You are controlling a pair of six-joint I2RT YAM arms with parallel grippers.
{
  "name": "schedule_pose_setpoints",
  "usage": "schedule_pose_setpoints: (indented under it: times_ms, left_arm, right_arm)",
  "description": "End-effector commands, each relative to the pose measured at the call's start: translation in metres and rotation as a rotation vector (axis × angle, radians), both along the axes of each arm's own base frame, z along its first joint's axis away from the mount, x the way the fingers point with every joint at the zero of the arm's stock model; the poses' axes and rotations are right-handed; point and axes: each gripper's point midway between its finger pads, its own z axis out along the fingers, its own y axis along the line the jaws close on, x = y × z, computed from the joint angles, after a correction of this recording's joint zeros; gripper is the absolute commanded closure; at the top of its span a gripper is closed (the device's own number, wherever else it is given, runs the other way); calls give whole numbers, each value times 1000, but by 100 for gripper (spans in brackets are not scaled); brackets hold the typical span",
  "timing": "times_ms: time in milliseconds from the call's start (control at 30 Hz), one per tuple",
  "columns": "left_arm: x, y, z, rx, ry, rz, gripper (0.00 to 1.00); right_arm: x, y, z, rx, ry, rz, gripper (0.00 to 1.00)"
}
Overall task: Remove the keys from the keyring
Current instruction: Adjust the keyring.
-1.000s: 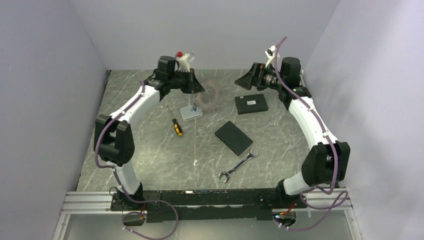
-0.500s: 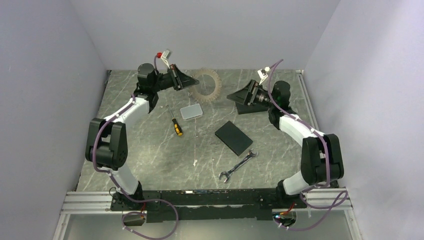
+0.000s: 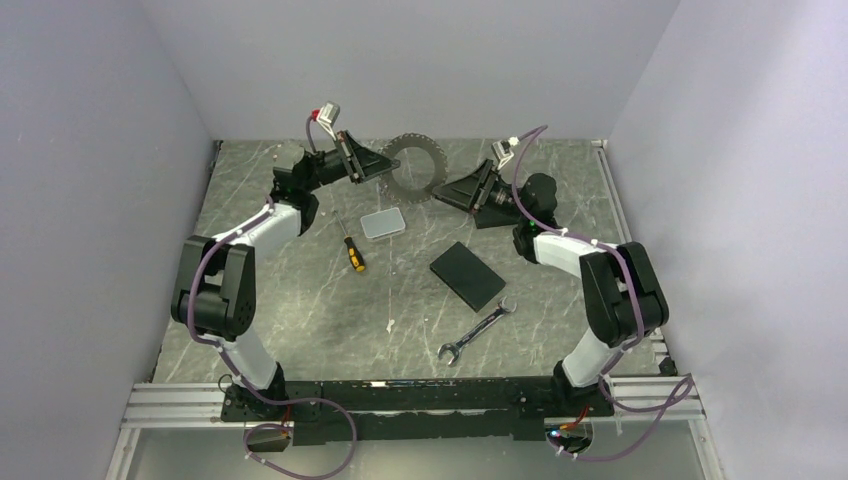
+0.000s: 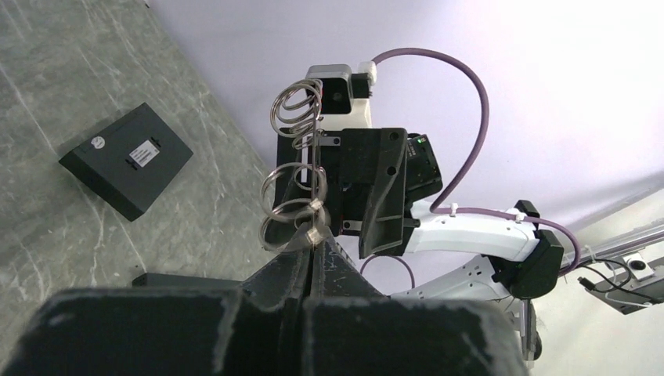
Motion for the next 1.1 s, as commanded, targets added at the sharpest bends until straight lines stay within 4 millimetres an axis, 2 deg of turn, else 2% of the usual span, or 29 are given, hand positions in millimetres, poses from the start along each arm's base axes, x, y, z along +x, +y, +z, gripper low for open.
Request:
schedule_pose_setpoints:
  times_ms: [0, 233, 533, 667, 833, 933, 1067]
  left_arm:
    - [-15, -1, 31, -60, -91, -7, 100]
    - [-15, -7, 25, -93, -82, -5, 100]
    - [-13, -15, 13, -87, -41, -17, 100]
    - [-11, -16, 9, -80, -19, -17, 100]
    - [-10, -17, 4, -63, -6, -19, 100]
    - [-8, -17, -2, -30, -6, -22, 100]
    - [-7, -14, -5, 31, -41, -44, 86]
  right_arm:
    - [-5, 10, 36, 107, -78, 9, 30]
    - [-4, 24, 36, 161, -27, 19, 42]
    - [-1, 24, 37, 195, -5, 9, 67]
    - [-2, 23, 40, 197, -24, 11, 73]
    - [0, 21, 42, 194, -36, 10, 100]
    - [3, 11, 45, 196, -49, -12, 100]
    - [9, -4, 52, 191, -81, -41, 100]
